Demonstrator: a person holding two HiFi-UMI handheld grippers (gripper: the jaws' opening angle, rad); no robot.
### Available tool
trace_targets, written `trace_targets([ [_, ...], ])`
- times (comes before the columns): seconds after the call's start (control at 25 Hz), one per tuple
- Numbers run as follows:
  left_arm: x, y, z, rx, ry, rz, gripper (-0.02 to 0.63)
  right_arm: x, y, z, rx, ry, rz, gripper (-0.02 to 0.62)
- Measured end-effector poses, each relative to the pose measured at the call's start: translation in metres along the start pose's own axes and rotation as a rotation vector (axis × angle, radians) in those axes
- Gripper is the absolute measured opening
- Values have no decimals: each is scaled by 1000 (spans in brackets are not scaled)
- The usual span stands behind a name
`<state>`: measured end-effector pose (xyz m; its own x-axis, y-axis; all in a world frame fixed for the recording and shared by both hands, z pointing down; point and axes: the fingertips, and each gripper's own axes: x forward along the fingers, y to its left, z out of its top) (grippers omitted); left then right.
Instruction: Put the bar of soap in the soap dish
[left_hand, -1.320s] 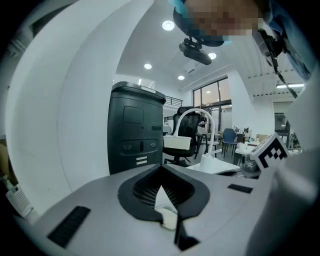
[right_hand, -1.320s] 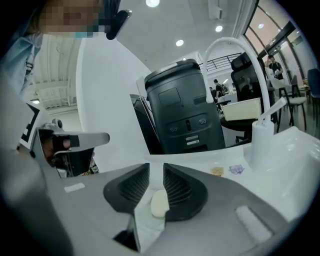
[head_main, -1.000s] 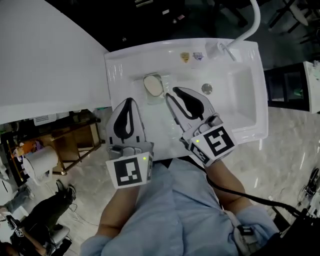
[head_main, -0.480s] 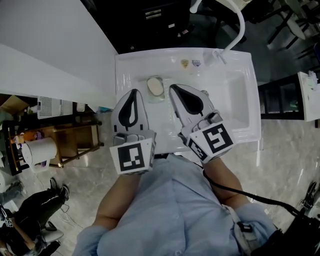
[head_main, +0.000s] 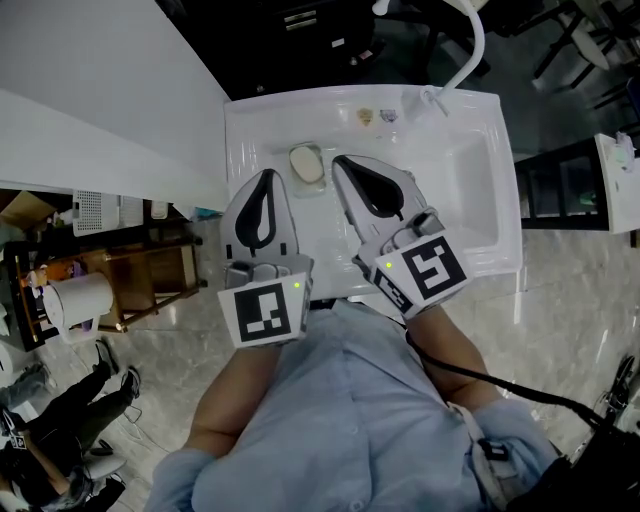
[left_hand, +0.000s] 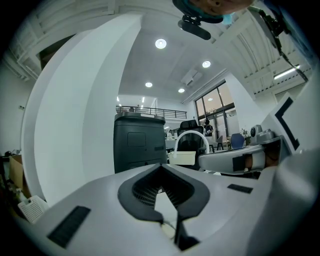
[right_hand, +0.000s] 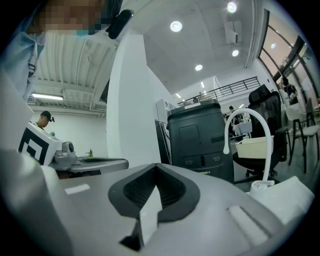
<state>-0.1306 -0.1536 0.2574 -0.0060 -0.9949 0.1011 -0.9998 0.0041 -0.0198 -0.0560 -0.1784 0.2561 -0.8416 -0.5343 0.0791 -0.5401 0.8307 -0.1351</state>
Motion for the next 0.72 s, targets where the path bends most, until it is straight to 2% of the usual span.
trace_targets([
  [0.72, 4, 4, 2, 1, -20, -5, 5, 3, 0, -3, 24, 0, -17, 0],
])
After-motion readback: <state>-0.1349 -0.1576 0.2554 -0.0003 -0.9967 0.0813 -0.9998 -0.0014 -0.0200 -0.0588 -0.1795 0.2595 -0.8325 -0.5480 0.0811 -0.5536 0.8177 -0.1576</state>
